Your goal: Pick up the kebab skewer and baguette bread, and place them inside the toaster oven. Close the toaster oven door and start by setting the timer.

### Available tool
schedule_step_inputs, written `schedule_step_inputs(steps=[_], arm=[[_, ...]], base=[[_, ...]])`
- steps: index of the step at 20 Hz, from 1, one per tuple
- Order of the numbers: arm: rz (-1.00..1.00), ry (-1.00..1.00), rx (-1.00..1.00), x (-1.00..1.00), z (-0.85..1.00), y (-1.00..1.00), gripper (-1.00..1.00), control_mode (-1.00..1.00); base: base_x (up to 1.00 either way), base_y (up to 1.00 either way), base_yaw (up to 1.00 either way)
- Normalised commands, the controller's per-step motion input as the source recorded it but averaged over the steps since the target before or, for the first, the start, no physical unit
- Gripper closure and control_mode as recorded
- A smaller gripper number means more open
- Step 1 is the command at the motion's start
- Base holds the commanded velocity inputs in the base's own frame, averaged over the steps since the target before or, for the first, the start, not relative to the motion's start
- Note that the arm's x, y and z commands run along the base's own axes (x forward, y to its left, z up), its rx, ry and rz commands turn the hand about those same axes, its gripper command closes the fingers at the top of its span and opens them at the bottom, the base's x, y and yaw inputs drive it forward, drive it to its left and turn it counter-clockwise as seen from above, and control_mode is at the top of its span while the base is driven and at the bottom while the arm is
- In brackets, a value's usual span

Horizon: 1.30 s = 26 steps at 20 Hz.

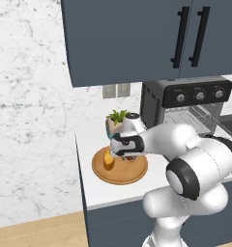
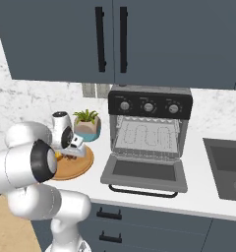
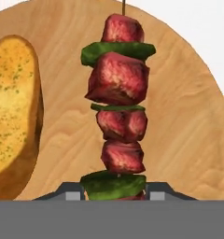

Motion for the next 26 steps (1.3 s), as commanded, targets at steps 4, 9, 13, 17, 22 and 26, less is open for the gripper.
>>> schedule_step_inputs(steps=[4, 9, 13, 17, 22, 26], arm=[[-0.08, 0.0, 0.0, -0.45, 0.88, 0.0, 1.0, -1.0], [-0.12, -0.01, 0.0, -0.58, 0.83, 0.0, 1.0, -1.0], [-0.19, -0.02, 0.0, -0.72, 0.75, 0.0, 1.0, -1.0], [-0.31, -0.05, 0.03, -0.77, 0.67, 0.0, 1.0, -1.0], [-0.41, -0.09, 0.07, -0.64, 0.67, 0.0, 1.0, -1.0], [-0.43, -0.13, 0.12, -0.64, 0.64, 0.0, 1.0, -1.0]], base=[[0.0, 0.0, 0.0], [0.0, 0.0, 0.0], [0.0, 0.0, 0.0], [0.0, 0.0, 0.0], [0.0, 0.0, 0.0], [0.0, 0.0, 0.0]])
